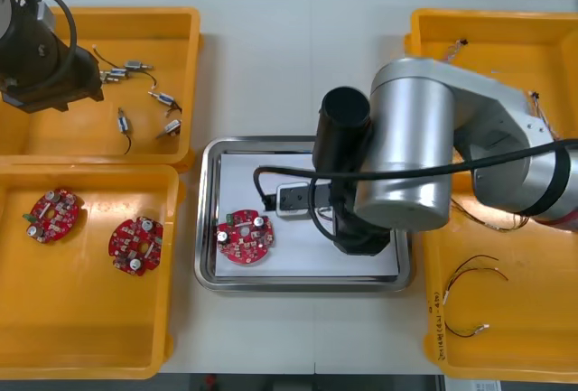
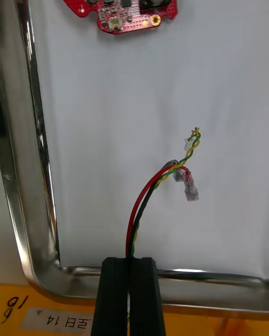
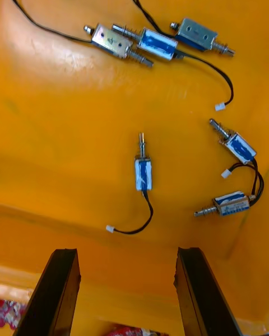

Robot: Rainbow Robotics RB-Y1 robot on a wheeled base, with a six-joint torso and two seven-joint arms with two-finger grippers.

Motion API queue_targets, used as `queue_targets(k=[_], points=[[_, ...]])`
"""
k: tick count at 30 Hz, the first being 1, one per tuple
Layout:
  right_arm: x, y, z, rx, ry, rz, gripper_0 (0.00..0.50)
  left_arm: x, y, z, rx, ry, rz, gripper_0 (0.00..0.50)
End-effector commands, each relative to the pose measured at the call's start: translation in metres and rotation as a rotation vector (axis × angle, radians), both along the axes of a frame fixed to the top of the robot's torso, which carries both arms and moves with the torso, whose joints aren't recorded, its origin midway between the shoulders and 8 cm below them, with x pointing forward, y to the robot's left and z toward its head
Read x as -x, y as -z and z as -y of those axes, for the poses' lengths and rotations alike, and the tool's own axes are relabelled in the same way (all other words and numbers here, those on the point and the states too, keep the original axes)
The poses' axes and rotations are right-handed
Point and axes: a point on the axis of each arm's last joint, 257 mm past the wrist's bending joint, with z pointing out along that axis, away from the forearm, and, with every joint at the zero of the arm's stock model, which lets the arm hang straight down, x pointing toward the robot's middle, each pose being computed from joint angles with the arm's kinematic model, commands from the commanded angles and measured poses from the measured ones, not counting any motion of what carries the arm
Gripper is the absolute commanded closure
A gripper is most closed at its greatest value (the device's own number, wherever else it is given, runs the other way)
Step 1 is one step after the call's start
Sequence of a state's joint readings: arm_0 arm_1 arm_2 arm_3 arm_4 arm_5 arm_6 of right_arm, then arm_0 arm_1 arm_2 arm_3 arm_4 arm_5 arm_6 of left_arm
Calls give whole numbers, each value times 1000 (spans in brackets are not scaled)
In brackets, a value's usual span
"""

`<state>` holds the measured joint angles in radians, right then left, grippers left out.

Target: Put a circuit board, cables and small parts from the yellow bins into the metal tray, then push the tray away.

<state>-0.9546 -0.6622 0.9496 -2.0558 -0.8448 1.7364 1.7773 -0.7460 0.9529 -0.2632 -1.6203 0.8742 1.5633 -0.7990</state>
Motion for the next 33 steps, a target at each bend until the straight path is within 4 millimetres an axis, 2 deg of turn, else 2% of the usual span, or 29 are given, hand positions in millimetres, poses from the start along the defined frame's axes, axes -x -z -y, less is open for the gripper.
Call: queue_targets(k=[1, 9, 18, 29, 33], points=[[4, 12, -19, 45, -129, -4, 500, -24, -40, -4, 13, 14, 98, 0], [-2, 29, -19, 44, -102, -11, 500, -40, -26, 3, 71, 13, 111, 0], [4, 57, -13, 45, -77, -39, 500, -56, 3, 18, 100, 28, 98, 0], [17, 81, -17, 11, -43, -54, 500, -54, 33, 28, 54, 56, 67, 0], [14, 83, -23, -11, -37, -31, 500, -55, 42, 28, 42, 58, 63, 0]])
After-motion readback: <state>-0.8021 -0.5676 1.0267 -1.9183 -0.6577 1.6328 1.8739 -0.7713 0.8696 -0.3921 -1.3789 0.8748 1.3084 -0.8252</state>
